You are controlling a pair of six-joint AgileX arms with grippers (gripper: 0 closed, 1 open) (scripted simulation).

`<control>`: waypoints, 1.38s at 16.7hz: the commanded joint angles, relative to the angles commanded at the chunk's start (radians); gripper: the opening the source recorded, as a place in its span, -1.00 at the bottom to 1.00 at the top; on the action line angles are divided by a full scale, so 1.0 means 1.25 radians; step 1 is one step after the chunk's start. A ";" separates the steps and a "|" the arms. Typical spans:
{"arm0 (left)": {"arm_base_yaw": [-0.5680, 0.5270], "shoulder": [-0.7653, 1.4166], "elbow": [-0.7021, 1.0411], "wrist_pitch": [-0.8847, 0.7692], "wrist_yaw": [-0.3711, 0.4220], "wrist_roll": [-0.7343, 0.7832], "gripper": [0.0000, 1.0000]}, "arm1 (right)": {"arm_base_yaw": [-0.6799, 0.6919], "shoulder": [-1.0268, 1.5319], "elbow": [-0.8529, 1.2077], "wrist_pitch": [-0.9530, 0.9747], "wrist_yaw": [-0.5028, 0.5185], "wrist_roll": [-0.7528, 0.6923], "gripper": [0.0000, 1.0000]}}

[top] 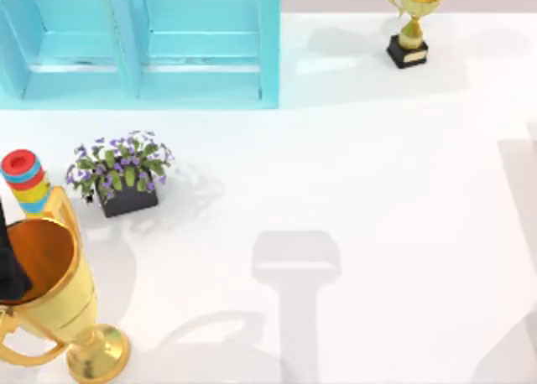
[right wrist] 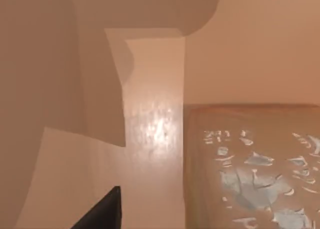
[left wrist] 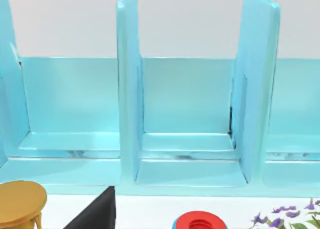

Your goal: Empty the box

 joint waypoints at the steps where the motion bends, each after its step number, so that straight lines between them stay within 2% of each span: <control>1: 0.000 0.000 0.000 0.000 0.000 0.000 1.00 | 0.000 0.000 0.000 0.000 0.000 0.000 0.55; 11: 0.000 0.000 0.000 0.000 0.000 0.000 1.00 | 0.000 0.000 0.000 0.000 0.000 0.000 -0.96; 23: 0.000 0.000 0.000 0.000 0.000 0.000 1.00 | 0.001 -0.007 0.029 -0.031 0.000 -0.002 -1.00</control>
